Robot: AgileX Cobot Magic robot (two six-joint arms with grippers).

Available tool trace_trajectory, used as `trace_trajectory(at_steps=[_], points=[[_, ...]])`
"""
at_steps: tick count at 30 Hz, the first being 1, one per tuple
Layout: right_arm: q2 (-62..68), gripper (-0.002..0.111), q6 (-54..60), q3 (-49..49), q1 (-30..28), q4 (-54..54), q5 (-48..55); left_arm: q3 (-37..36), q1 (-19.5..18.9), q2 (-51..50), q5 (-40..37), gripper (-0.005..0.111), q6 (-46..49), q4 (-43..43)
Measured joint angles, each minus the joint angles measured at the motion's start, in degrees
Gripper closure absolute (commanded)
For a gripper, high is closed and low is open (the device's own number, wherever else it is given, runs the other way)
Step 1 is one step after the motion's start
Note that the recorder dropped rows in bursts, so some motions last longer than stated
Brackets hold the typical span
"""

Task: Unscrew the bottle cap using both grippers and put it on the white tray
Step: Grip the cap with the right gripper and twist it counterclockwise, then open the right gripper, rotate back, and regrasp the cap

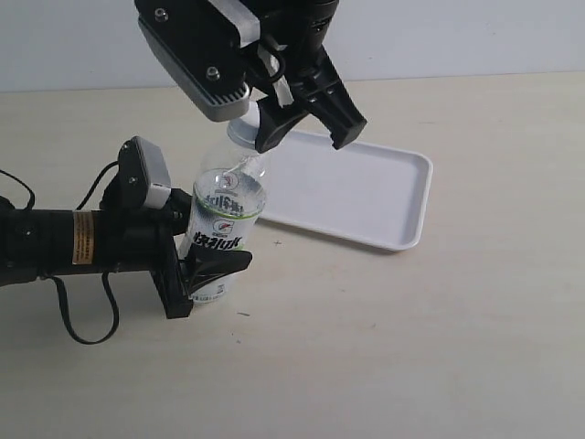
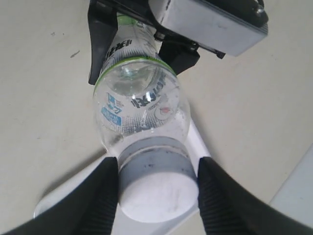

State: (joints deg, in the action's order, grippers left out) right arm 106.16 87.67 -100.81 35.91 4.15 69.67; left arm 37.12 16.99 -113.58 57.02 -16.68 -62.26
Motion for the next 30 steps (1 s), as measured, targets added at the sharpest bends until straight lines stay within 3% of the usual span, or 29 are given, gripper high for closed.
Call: trace_trajectory(at_steps=[6, 7, 17, 24, 30], points=[[0.0, 0.034, -0.9, 0.0, 0.0, 0.3, 0.0, 0.0, 0.0, 0.0, 0.5, 0.107, 0.1, 0.1], [0.0, 0.031, -1.7, 0.0, 0.0, 0.8, -0.1, 0.0, 0.0, 0.0, 1.4, 0.107, 0.1, 0.5], [-0.6, 0.031, -19.3, 0.0, 0.0, 3.2, -2.1, 0.0, 0.0, 0.1, 3.0, 0.107, 0.1, 2.1], [-3.8, 0.031, -47.7, 0.0, 0.0, 3.3, -3.3, 0.0, 0.0, 0.1, 3.0, 0.107, 0.1, 2.3], [-4.0, 0.031, -65.4, 0.0, 0.0, 1.9, -3.3, 0.0, 0.0, 0.1, 3.0, 0.107, 0.2, 2.8]])
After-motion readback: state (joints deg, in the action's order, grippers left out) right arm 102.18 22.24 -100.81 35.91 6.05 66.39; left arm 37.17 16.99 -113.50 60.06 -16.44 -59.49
